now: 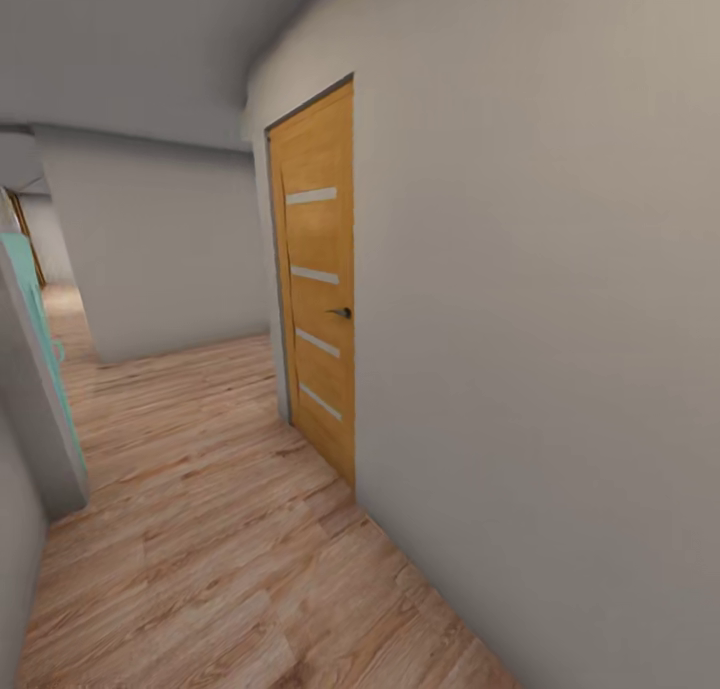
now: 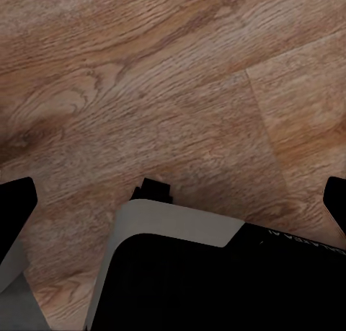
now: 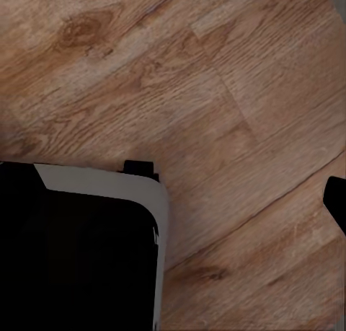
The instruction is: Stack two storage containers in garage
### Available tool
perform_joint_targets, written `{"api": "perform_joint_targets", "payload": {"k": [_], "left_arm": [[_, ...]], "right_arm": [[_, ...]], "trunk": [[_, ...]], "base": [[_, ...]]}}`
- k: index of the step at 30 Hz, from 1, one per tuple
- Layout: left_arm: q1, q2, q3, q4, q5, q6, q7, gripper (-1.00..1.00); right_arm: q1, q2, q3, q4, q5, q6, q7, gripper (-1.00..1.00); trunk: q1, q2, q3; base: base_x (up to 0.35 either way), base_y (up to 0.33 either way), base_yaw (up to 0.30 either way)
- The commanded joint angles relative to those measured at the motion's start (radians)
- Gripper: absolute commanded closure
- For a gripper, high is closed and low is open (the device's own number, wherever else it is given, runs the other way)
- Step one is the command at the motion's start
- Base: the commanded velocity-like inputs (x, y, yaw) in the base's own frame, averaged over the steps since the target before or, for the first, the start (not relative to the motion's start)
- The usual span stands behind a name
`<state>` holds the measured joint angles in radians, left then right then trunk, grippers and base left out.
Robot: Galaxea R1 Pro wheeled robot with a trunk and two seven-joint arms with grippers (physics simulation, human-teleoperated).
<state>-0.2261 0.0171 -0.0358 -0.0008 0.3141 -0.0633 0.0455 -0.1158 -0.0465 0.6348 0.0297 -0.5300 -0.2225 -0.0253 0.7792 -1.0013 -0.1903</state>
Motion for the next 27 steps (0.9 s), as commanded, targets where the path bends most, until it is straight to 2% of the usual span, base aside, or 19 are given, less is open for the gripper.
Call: {"api": "perform_joint_targets", "payload": {"k": [1, 27], "left_arm": [[-0.001, 0.000, -0.004, 0.001, 0.005, -0.003, 0.002, -1.00], [-0.001, 0.000, -0.004, 0.001, 0.005, -0.003, 0.002, -1.00]], "right_arm": [[-0.001, 0.000, 0.009, 0.002, -0.007, -0.004, -0.001, -1.00], [-0.001, 0.000, 0.005, 0.002, -0.007, -0.004, -0.001, -1.00]], "trunk": [[0.001, -0.001, -0.001], [0.001, -0.001, -0.001]], "base": [[0.244, 0.000, 0.269], [0.244, 0.000, 0.269]]}}
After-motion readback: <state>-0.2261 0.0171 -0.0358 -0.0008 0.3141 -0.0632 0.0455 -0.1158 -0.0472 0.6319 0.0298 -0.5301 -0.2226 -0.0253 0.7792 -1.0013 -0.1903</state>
